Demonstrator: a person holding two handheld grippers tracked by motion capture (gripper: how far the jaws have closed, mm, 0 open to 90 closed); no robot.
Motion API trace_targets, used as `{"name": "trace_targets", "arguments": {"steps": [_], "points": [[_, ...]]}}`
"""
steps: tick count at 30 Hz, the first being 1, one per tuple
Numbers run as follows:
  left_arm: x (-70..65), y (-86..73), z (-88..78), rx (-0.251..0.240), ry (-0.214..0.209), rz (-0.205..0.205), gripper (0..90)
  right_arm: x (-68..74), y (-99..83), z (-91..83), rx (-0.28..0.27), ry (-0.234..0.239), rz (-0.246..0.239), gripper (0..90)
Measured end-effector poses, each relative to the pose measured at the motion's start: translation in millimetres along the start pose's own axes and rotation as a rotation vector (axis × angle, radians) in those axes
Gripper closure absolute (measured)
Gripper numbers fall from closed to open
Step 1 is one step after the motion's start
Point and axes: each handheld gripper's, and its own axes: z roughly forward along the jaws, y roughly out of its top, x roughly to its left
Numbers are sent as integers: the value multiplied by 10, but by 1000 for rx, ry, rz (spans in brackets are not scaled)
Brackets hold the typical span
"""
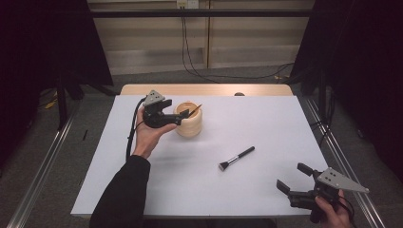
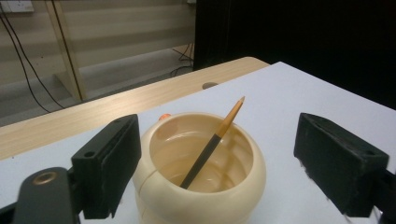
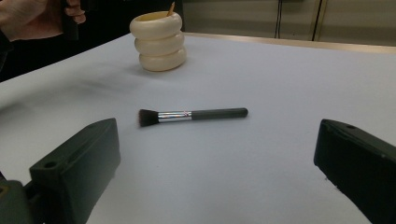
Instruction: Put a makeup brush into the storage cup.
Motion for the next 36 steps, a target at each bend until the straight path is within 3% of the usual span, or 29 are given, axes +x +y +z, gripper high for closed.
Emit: {"name": "trace_targets", "arguments": {"steps": [6, 9, 13, 15, 20, 23, 25, 28, 29, 33, 35, 36], "points": [[-16, -26, -40, 15, -24, -1, 46, 0, 2, 5, -3, -1, 5, 0], [-22, -52, -49, 8, -24, -30, 46, -5, 0, 3, 0, -1, -1, 0], [-56, -91, -96, 3, -28, -18, 37, -4, -2, -2, 0, -2, -1, 0], [-62, -101, -147, -7, -35, 9, 36, -7, -3, -4, -1, -5, 2, 0], [-62, -152, -265, 6, -9, 25, 25, -4, -3, -3, 0, -3, 0, 0], [-63, -200, -345, 5, -1, -15, 27, -6, -2, -3, -1, -6, 0, 0], [-65, -240, -387, 10, 32, -2, 34, -5, -1, 1, 1, -4, -1, 0], [-81, -293, -447, 2, 26, -28, 34, -3, 0, 4, -1, -3, 2, 0], [-94, -302, -474, 5, 26, -18, 34, -2, 2, 5, -4, -4, 5, 0], [-156, -351, -589, -56, 13, -40, 27, 4, 4, 3, -20, -15, 18, 0], [-175, -367, -634, -35, 20, -13, 27, 6, 3, 5, -21, -11, 23, 0], [-190, -379, -660, -37, 16, -20, 27, 6, 3, 5, -21, -11, 23, 0]]}}
